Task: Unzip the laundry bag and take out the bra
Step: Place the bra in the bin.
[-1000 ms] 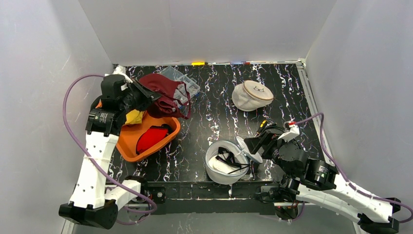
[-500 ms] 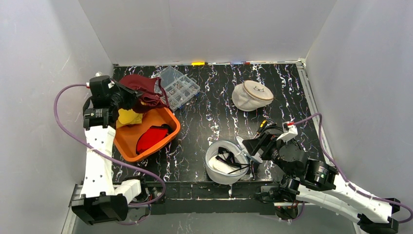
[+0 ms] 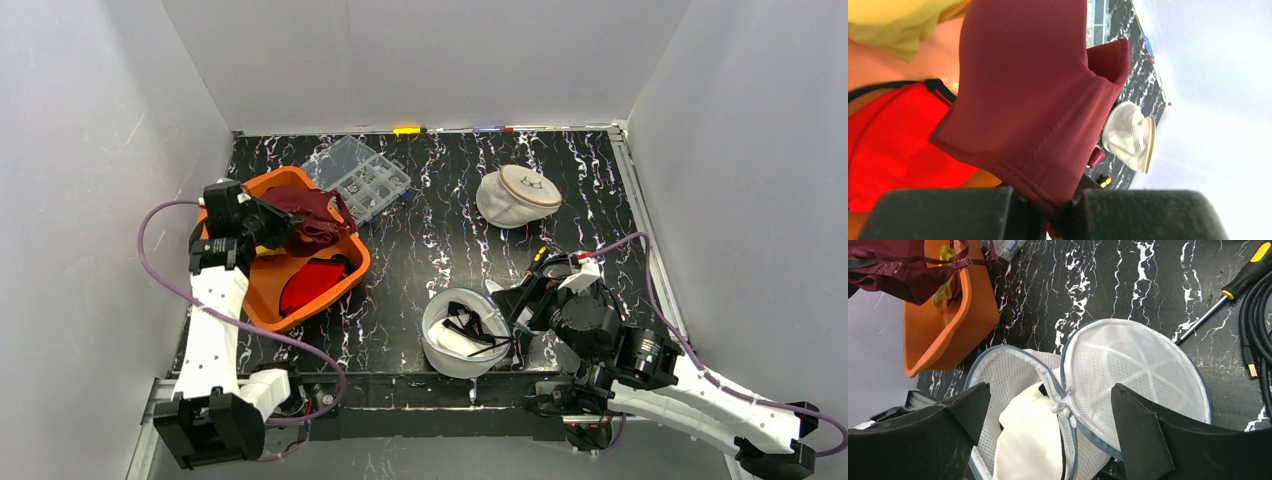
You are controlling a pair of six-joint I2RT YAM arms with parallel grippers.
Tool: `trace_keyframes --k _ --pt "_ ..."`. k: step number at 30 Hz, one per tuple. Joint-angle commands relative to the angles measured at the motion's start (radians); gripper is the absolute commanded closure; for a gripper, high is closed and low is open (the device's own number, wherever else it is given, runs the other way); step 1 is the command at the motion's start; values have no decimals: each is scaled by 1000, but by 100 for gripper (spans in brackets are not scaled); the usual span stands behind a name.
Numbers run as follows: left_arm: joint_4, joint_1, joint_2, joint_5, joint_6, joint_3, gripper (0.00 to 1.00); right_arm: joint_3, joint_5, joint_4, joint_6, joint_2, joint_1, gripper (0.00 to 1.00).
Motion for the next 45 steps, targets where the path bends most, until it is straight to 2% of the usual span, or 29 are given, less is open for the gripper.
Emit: trace_keyframes --k 1,5,11,22,25,28,37,39,45 --pt "23 -3 -125 116 -8 -32 100 -2 0 62 -14 15 1 2" --pt "16 -14 -185 139 -37 -83 100 -18 -10 86 -11 25 1 2" --pt "110 -14 -158 175 -85 -242 100 -45 -39 112 19 27 1 3" --pt "69 -12 -109 -94 -24 -269 100 -54 -35 90 33 -4 1 3" --pt "-4 -11 -108 -257 -4 -242 100 -54 -37 79 35 -11 0 3" --pt "-49 -8 -103 -340 12 -230 100 -58 -31 68 35 -26 1 3" --pt "-32 -7 -35 -331 53 -267 100 -70 -43 71 47 -38 1 3" --pt "-36 -7 -36 -311 58 -261 90 -66 -39 63 46 -40 1 3" --pt "-101 -7 -91 -324 99 -203 43 -62 -36 69 38 -31 0 3"
